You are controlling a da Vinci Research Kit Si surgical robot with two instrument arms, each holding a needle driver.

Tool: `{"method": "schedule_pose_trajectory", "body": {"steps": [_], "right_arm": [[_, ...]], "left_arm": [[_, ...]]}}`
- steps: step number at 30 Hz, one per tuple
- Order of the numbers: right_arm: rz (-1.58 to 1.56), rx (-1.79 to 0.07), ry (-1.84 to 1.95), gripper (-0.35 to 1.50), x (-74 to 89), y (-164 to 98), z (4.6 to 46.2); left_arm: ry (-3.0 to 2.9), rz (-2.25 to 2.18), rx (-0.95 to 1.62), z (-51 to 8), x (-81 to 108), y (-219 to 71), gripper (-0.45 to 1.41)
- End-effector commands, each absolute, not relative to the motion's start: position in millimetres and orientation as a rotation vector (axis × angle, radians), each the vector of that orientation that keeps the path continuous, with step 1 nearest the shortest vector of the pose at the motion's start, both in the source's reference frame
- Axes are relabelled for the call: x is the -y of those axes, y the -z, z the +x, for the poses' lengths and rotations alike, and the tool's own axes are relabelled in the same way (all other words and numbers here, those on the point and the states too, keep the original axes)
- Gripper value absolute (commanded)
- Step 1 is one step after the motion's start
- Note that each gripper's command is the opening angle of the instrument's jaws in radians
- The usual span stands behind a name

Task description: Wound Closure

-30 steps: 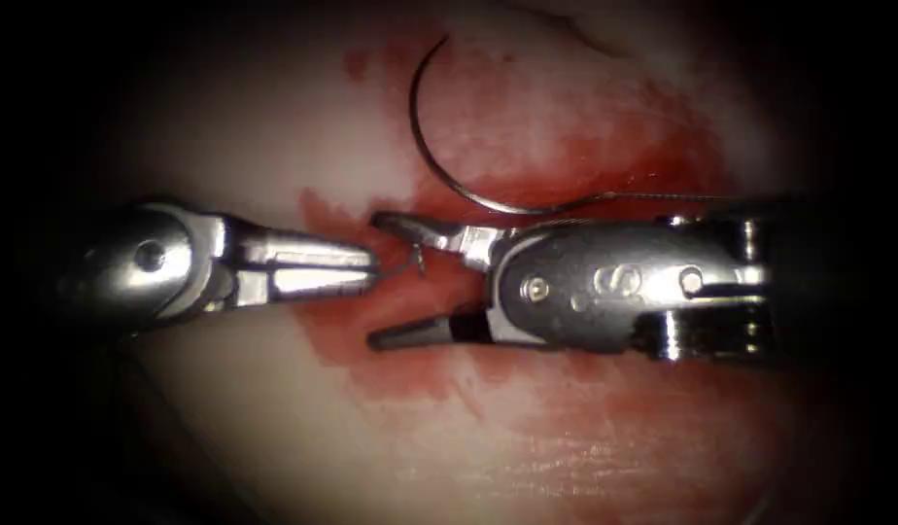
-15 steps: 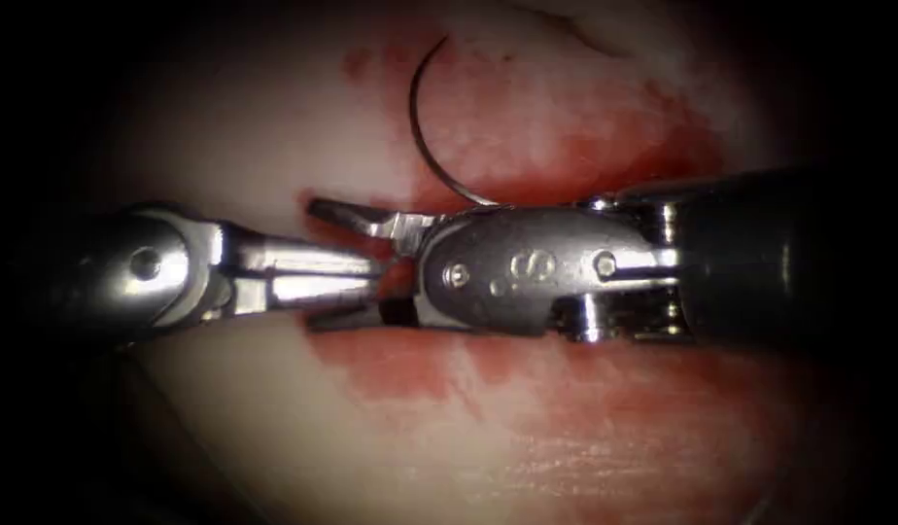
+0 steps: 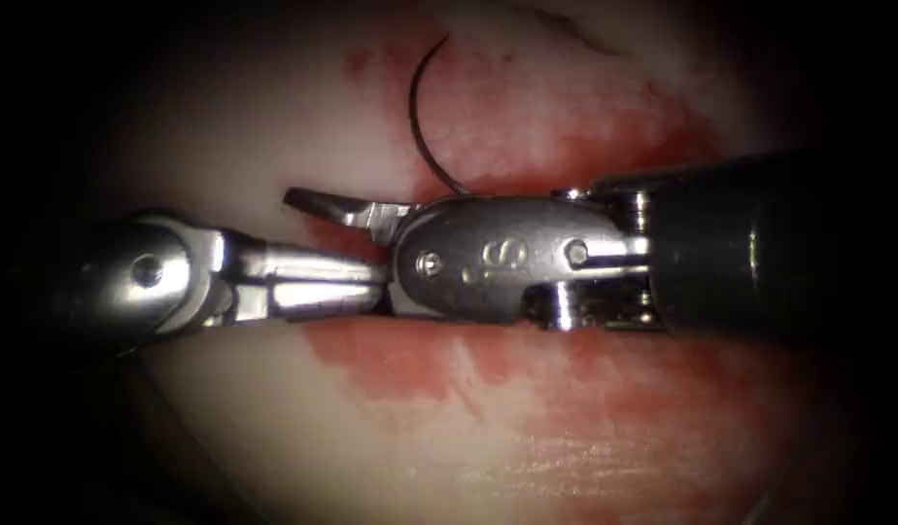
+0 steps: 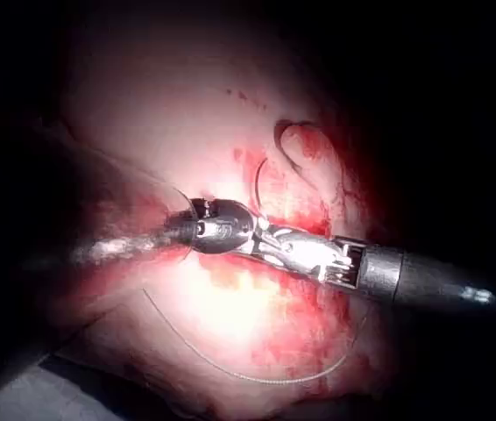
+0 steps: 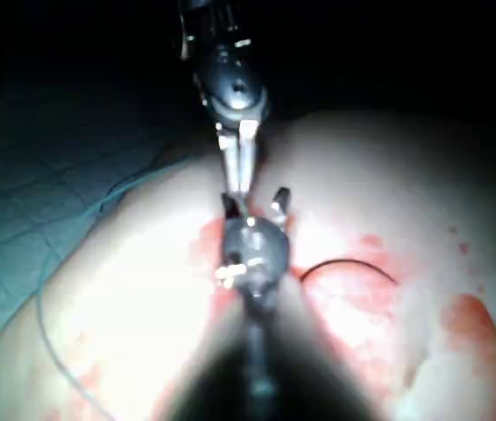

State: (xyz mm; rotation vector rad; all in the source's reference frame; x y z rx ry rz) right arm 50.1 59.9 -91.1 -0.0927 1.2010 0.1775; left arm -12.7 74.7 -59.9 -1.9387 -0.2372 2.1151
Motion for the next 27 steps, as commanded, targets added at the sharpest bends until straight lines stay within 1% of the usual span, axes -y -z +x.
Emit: {"method": "schedule_pose_trajectory", "body": {"steps": [1,9,10,11,12,13,20,24,27], "right_arm": [[-0.097,-1.206,-0.170,1.46,-60.1,90.9,51.0],[-0.099,-1.204,-0.161,1.45,-59.9,90.6,51.2],[-0.093,-1.208,-0.154,1.30,-59.8,90.6,51.1],[-0.065,-1.211,-0.134,0.74,-59.7,90.7,50.9],[-0.037,-1.204,-0.115,0.26,-59.5,90.8,50.7],[-0.011,-1.191,-0.100,-0.35,-59.5,90.8,50.6],[-0.069,-1.091,-0.050,-0.35,-59.6,91.2,50.1],[-0.078,-1.078,-0.046,-0.35,-59.7,91.7,49.9],[-0.063,-1.109,-0.031,-0.35,-60.2,91.5,49.9]], "left_arm": [[-2.115,-1.941,0.236,-13.2,-75.2,59.5,-0.35],[-2.115,-1.941,0.236,-13.2,-75.1,59.5,-0.35],[-2.115,-1.941,0.236,-13.2,-75.1,59.5,-0.35],[-2.115,-1.941,0.236,-13.2,-75.1,59.5,-0.35],[-2.118,-1.939,0.238,-13.2,-75.1,59.6,-0.35],[-2.117,-1.942,0.240,-13.2,-75.1,59.6,-0.35],[-2.124,-1.941,0.252,-13.3,-74.9,59.8,-0.35],[-2.127,-1.941,0.256,-13.1,-74.8,59.8,-0.35],[-2.132,-1.947,0.263,-12.5,-75.0,60.1,-0.35]]}}
